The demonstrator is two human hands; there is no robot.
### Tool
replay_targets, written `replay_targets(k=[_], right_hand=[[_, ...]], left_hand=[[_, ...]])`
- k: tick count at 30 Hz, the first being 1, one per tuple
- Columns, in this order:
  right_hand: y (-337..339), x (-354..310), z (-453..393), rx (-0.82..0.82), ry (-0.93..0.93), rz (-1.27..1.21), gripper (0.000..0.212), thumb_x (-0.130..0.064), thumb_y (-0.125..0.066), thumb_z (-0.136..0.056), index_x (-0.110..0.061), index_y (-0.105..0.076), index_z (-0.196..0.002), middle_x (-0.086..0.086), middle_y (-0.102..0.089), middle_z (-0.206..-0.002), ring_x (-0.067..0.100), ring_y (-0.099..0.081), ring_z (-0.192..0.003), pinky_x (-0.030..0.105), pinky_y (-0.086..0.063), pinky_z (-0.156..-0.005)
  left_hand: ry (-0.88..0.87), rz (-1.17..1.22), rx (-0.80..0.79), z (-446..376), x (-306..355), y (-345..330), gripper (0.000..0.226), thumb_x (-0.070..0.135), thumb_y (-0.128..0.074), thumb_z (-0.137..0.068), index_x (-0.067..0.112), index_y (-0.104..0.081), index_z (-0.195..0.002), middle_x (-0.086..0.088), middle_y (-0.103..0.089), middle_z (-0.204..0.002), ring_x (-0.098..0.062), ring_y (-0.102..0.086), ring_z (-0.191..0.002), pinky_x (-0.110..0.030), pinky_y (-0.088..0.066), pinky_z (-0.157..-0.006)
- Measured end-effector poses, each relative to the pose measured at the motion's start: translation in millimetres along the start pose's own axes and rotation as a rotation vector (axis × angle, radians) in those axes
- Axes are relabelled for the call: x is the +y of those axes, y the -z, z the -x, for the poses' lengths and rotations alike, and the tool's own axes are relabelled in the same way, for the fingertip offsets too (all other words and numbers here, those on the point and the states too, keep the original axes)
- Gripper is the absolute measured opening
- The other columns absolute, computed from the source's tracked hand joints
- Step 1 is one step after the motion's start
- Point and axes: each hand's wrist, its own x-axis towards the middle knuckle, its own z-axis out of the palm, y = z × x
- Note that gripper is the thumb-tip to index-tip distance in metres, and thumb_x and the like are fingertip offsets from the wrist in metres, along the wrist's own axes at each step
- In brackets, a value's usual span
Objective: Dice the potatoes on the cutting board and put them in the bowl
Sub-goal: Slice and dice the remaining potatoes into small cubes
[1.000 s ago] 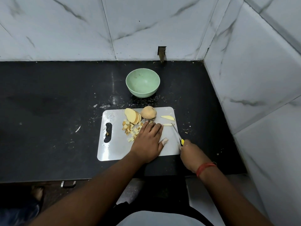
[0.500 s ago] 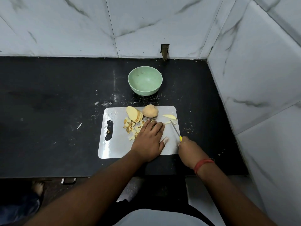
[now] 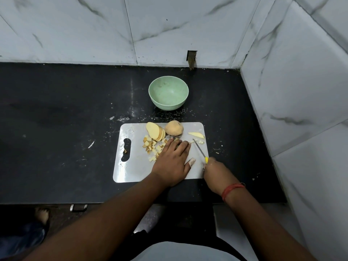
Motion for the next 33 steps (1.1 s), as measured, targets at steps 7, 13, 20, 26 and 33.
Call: replay_targets(k=[7, 13, 20, 26, 33], right_hand=[[-2, 12, 15, 0.026, 0.019, -0.001, 0.014, -0.014, -0.04, -0.1, -0.007, -0.045, -0.111, 0.014, -0.061, -0.096, 0.024, -0.053, -0.073, 0.031, -0.039, -0.066], [0, -7, 6, 0.027, 0.058, 0.029, 0.018, -0.007, -0.037, -0.096, -0.007, -0.044, -0.112, 0.02, -0.062, -0.107, 0.033, -0.061, -0.087, 0.031, -0.04, -0.069], [-12, 6, 9, -0.004, 0.02, 0.027, 0.024, -0.009, -0.039, -0.096, -0.003, -0.044, -0.119, 0.019, -0.063, -0.109, 0.034, -0.063, -0.096, 0.033, -0.044, -0.073], [-6, 3, 12, 0.059, 0.09, 0.022, 0.018, -0.015, -0.037, -0.1, -0.006, -0.044, -0.114, 0.018, -0.062, -0.104, 0.034, -0.062, -0.09, 0.032, -0.04, -0.069], [-8, -7, 1, 0.009, 0.059, 0.013, 0.02, -0.007, -0.039, -0.094, -0.006, -0.046, -0.113, 0.018, -0.063, -0.105, 0.031, -0.057, -0.082, 0.033, -0.043, -0.069]], left_hand=[[0.006, -0.001, -0.002, 0, 1, 0, 0.065, 0.052, -0.031, -0.107, 0.008, -0.05, -0.15, -0.007, -0.052, -0.147, -0.027, -0.041, -0.14, -0.048, -0.022, -0.125], [0.005, 0.036, 0.027, 1, 0, 1, 0.061, 0.048, -0.036, -0.107, 0.005, -0.053, -0.147, -0.01, -0.053, -0.146, -0.027, -0.043, -0.139, -0.045, -0.024, -0.125], [0.017, 0.044, 0.011, 0, 0, 0, 0.062, 0.049, -0.034, -0.107, 0.006, -0.053, -0.147, -0.008, -0.053, -0.147, -0.026, -0.042, -0.14, -0.047, -0.025, -0.124], [0.036, 0.055, 0.04, 3, 0, 1, 0.062, 0.048, -0.035, -0.107, 0.003, -0.054, -0.146, -0.012, -0.052, -0.148, -0.028, -0.041, -0.142, -0.046, -0.025, -0.125], [0.044, 0.059, 0.05, 2, 0, -1, 0.061, 0.047, -0.038, -0.107, 0.003, -0.056, -0.144, -0.012, -0.055, -0.144, -0.029, -0.045, -0.139, -0.046, -0.028, -0.124]])
